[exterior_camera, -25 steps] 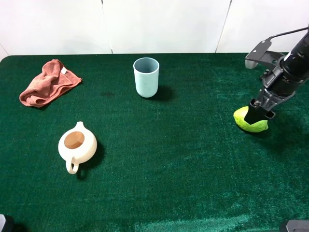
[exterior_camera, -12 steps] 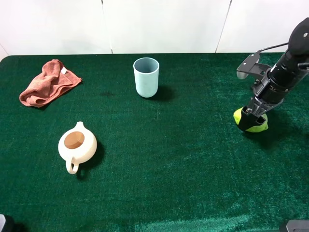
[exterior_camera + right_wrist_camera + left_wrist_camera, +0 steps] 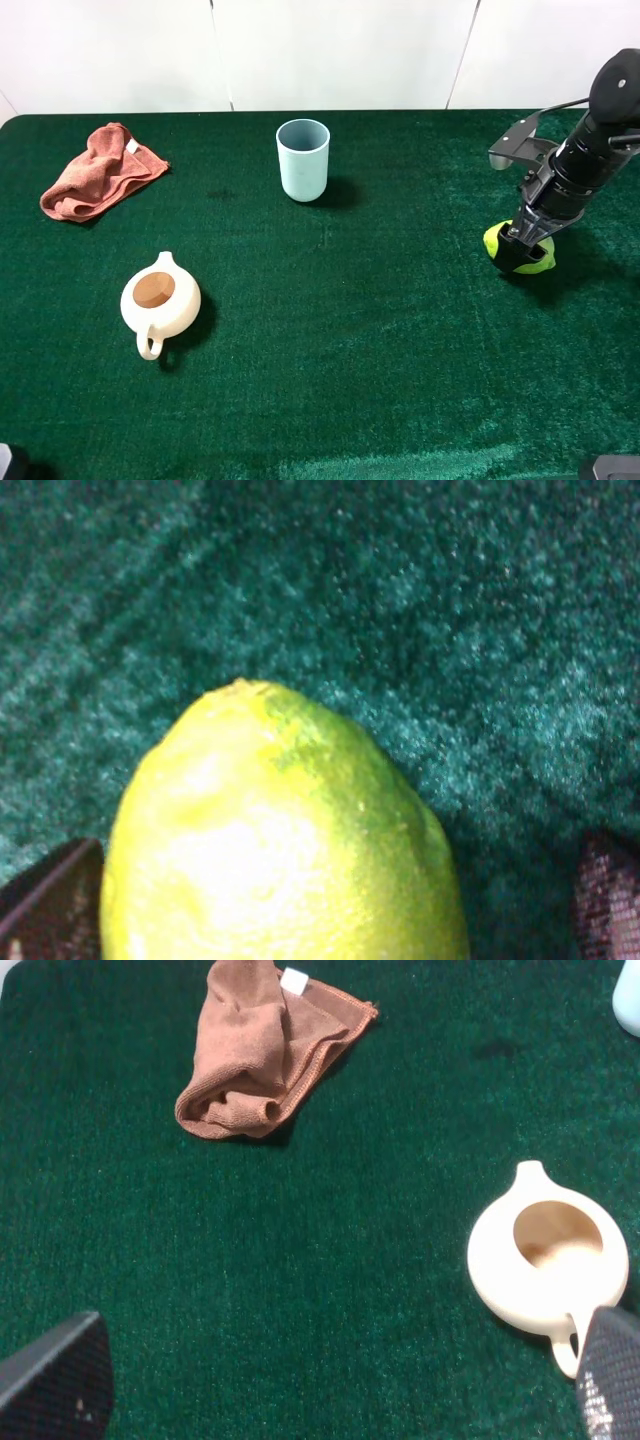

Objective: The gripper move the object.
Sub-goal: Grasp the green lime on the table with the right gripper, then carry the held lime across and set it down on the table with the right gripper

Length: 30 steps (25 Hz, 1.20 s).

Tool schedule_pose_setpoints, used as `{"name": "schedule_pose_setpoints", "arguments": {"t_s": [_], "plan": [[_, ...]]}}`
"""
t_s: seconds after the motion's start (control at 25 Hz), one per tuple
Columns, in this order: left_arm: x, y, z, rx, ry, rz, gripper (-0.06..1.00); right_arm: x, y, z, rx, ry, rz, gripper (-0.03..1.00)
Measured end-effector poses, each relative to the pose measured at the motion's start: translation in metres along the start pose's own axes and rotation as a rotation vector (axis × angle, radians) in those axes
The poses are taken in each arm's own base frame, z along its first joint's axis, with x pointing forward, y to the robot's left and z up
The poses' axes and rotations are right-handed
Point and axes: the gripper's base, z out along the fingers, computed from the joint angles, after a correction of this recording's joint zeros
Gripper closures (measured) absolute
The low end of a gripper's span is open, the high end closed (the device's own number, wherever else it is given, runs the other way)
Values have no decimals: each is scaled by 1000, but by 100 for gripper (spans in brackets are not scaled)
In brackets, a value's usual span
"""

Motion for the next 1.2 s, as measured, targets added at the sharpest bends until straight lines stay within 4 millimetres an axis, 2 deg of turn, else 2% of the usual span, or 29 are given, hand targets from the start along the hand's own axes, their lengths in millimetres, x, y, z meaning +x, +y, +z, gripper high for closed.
{"name": "schedule_pose_setpoints", "arguments": {"t_s": [0.12, 0.16, 0.2, 0.24, 0.96, 1.2], "plan": [[0, 0, 0, 0, 0, 0, 1, 0, 0, 0, 2, 2, 12, 30], [0, 0, 0, 0, 0, 0, 1, 0, 0, 0, 1, 4, 11, 34], [0, 0, 0, 0, 0, 0, 1, 0, 0, 0, 0, 5, 11, 46], [0, 0, 0, 0, 0, 0, 1, 0, 0, 0, 0, 5, 12, 50], [0, 0, 0, 0, 0, 0, 1, 2, 2, 0, -17, 22, 12, 49], [0, 0, 0, 0, 0, 0, 1, -1, -1, -6, -47, 48, 35, 49]]}}
